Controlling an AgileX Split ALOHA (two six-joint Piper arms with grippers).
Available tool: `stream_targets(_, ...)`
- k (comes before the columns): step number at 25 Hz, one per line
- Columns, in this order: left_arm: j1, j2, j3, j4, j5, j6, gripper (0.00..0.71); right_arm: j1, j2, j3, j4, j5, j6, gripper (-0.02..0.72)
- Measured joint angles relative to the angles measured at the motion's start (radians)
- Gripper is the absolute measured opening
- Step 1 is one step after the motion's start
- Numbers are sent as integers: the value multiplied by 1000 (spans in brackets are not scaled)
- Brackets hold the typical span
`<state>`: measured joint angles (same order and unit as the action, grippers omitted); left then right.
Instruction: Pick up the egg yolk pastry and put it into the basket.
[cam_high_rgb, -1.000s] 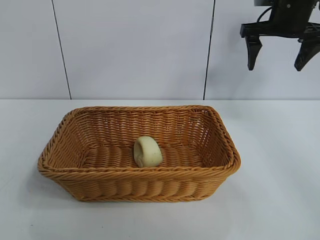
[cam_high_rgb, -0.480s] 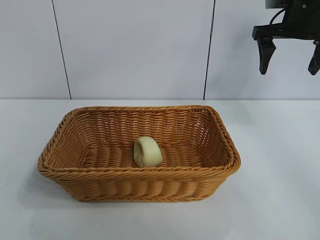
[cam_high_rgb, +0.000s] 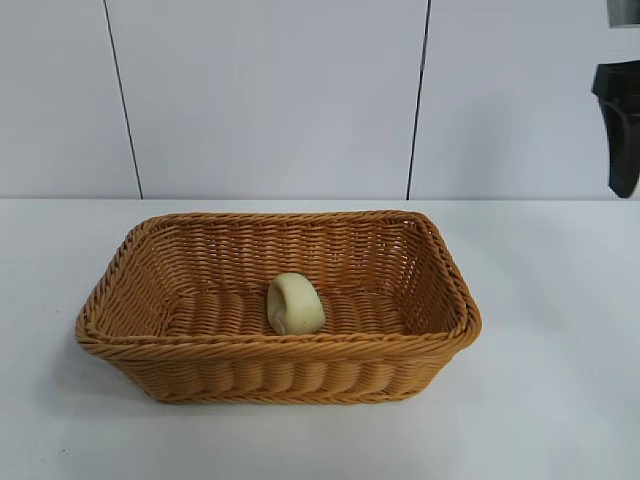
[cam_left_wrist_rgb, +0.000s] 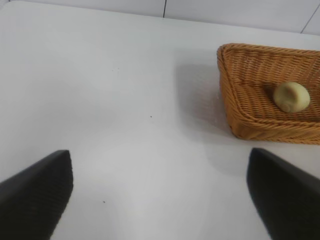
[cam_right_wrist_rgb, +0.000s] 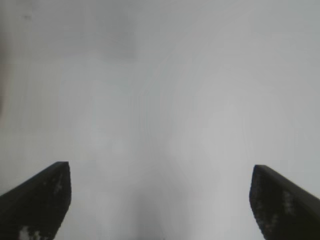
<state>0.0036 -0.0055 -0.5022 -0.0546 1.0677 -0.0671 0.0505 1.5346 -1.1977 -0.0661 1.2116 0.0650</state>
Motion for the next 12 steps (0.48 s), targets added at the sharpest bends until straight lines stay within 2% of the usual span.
stream_targets(6, 0, 0, 0, 0, 0, 0, 678, 0, -303, 262, 0, -13, -31, 695)
stream_targets(12, 0, 0, 0, 0, 0, 0, 678, 0, -630, 492, 33, -115, -54, 695)
